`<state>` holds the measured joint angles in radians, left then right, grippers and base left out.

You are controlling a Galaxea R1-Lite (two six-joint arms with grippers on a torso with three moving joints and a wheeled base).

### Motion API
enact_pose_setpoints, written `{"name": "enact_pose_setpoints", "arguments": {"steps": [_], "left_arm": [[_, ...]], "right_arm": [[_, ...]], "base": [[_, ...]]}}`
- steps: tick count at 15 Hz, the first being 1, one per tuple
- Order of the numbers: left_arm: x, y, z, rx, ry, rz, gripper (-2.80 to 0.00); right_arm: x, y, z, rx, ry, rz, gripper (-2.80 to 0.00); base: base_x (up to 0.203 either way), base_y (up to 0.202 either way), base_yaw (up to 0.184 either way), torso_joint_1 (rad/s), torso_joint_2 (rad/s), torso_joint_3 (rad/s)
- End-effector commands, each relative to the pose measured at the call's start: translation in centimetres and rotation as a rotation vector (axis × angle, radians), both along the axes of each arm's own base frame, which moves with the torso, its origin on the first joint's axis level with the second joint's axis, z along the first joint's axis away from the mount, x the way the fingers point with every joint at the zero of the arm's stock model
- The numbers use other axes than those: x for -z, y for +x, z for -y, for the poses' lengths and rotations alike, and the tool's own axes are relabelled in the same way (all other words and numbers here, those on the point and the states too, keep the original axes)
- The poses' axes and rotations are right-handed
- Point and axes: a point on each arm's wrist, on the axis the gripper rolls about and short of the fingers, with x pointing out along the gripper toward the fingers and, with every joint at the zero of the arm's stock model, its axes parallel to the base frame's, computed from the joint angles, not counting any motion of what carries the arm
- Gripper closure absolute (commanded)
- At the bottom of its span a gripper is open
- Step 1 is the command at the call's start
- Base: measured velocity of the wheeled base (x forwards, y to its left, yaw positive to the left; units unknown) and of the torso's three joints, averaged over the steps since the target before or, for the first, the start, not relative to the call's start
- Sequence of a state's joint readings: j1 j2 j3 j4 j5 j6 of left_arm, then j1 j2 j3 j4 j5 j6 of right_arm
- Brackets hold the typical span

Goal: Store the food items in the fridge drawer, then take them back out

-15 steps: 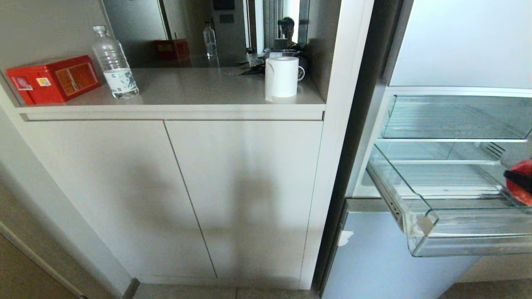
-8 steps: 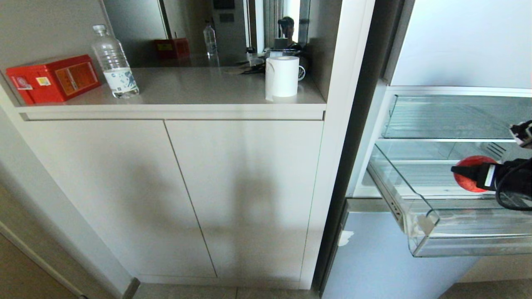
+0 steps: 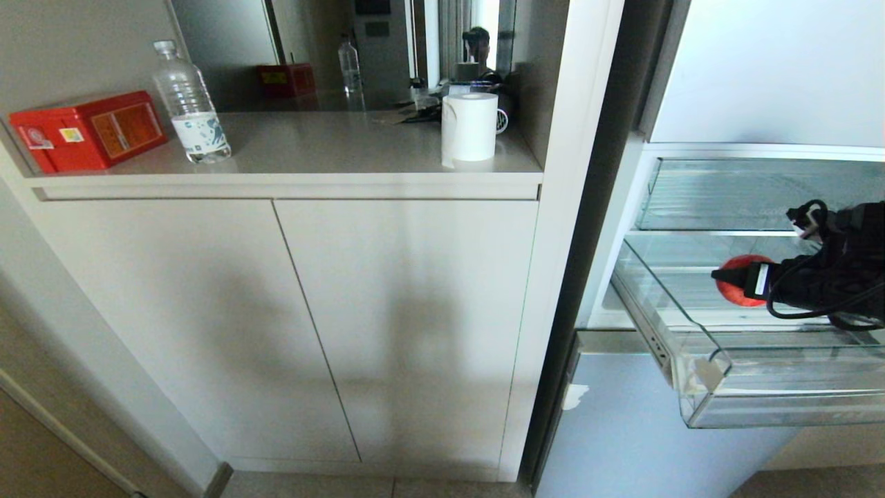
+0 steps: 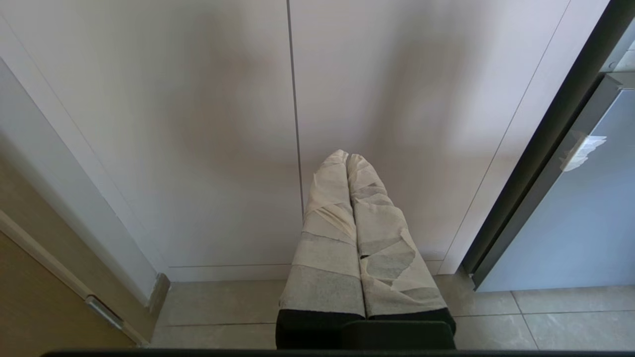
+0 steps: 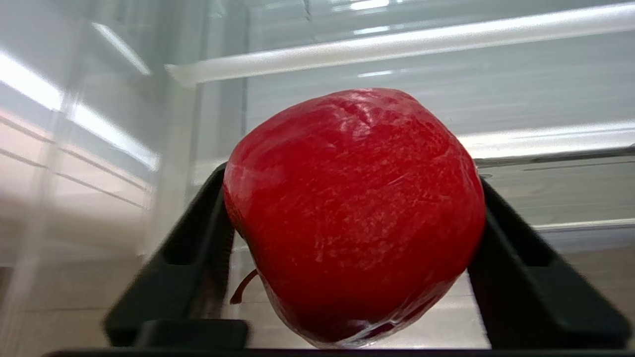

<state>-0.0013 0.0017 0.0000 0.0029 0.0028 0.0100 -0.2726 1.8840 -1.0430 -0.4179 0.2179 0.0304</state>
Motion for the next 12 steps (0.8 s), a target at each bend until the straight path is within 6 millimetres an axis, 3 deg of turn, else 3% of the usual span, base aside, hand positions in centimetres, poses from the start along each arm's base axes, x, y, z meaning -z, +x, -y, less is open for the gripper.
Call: {"name": "enact_pose_setpoints", "arguments": {"steps": [1, 6, 10, 11, 12], "left_arm": [[0.0, 0.0, 0.0, -0.001, 0.001, -0.002, 0.00], [0.0, 0.0, 0.0, 0.000, 0.001, -0.002, 0.00], [0.0, 0.0, 0.0, 0.000, 0.001, -0.002, 0.00], [0.0, 0.0, 0.0, -0.001, 0.001, -0.002, 0.00], [0.0, 0.0, 0.0, -0.001, 0.000, -0.002, 0.00]], "right_arm": [[1.5, 1.1, 0.1, -0.007, 0.010, -0.034, -2.80], [1.7, 1.2, 0.2, -0.004, 0.014, -0.038, -2.80], [-2.2, -1.8, -0.2, 0.015, -0.010, 0.056, -2.80], [-3.6, -3.3, -0.2, 0.028, -0.020, 0.093, 0.00], [-5.1, -5.2, -0.3, 0.046, -0.028, 0.133, 0.00]], "base": [[0.000, 0.000, 0.000, 0.000, 0.00, 0.000], [0.000, 0.000, 0.000, 0.000, 0.00, 0.000], [0.000, 0.000, 0.000, 0.000, 0.00, 0.000], [0.000, 0.000, 0.000, 0.000, 0.00, 0.000], [0.000, 0.000, 0.000, 0.000, 0.00, 0.000]]}}
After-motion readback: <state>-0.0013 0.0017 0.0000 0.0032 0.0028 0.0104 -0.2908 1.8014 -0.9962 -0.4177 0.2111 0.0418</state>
